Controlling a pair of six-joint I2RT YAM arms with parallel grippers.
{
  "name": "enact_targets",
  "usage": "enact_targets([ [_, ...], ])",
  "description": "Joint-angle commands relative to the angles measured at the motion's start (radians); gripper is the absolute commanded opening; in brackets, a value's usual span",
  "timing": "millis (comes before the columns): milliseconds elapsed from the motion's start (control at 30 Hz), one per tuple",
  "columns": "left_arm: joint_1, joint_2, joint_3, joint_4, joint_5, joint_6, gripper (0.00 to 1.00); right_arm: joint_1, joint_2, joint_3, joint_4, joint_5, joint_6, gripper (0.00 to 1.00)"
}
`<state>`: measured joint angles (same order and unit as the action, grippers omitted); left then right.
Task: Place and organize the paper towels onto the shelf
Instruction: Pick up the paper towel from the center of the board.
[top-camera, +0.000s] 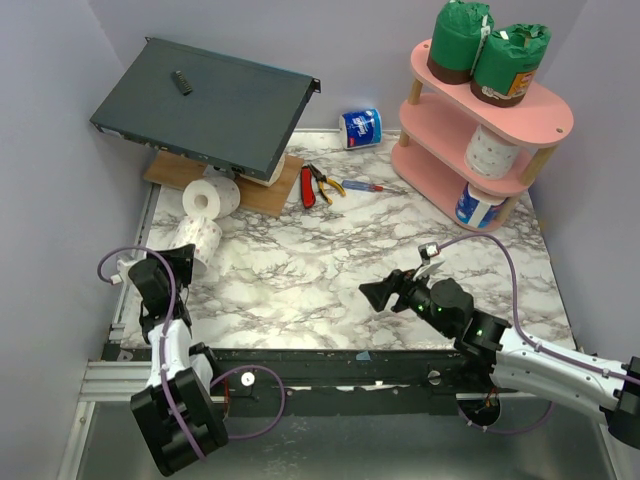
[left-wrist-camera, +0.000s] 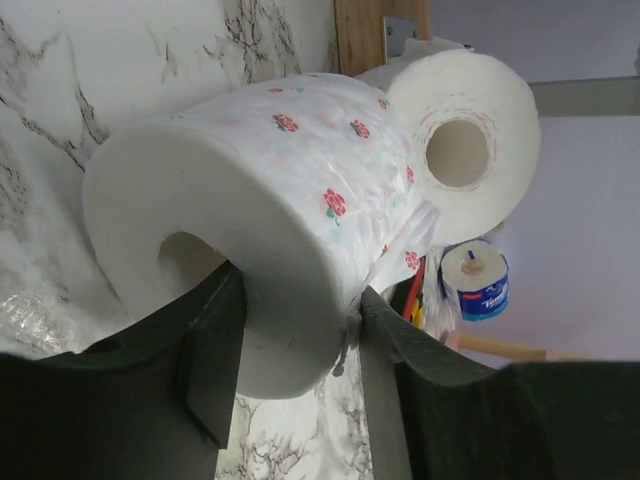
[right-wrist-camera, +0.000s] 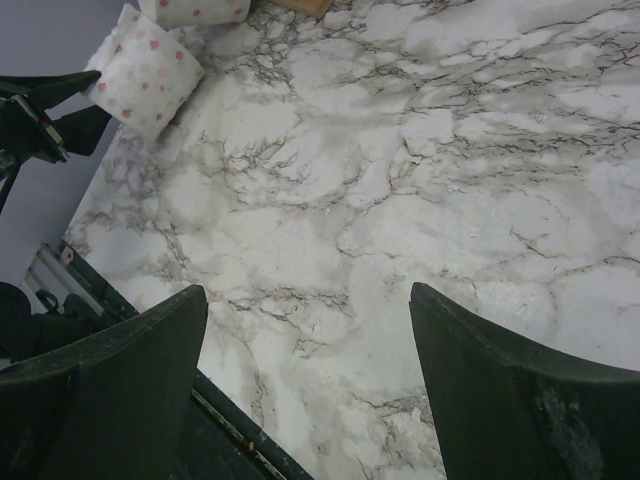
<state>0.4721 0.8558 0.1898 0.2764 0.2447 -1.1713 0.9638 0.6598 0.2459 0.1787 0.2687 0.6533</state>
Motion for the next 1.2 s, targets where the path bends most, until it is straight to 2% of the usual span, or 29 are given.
enact_targets([
  [0,0.007,-0.05,-0.015,0.04,0.012,0.004,0.38,0.007,0.007,-0.017,0.013,0.023,-0.01,0.86],
  [200,0.006,-0.173,-0.008,-0.056,0.008,0.018,0.28,0.006,0.005,-0.017,0.013,0.025,-0.008,0.86],
  [300,0.004,-0.237,0.029,-0.17,0.031,0.036,0.25,0.006,0.002,-0.014,0.007,0.028,-0.012,0.86],
  [400,-0.012,-0.253,0.088,-0.273,0.078,0.056,0.16,0.007,-0.002,-0.01,-0.009,0.03,-0.01,0.86],
  [500,-0.049,-0.311,0.165,-0.462,0.076,0.107,0.12,0.007,-0.001,-0.008,-0.016,0.025,-0.011,0.86],
  [667,-0.183,-0.398,0.295,-0.717,0.02,0.236,0.11,0.006,0.014,0.014,-0.036,0.021,-0.01,0.86],
  [933,-0.46,-0.478,0.423,-0.901,-0.096,0.317,0.08,0.006,0.035,0.057,-0.065,0.037,-0.012,0.85],
  [1100,-0.711,-0.449,0.482,-0.95,-0.198,0.32,0.03,0.006,0.038,0.093,-0.114,0.081,-0.019,0.85],
  [1167,-0.843,-0.42,0.525,-0.973,-0.285,0.312,0.03,0.006,0.042,0.108,-0.139,0.101,-0.023,0.85],
])
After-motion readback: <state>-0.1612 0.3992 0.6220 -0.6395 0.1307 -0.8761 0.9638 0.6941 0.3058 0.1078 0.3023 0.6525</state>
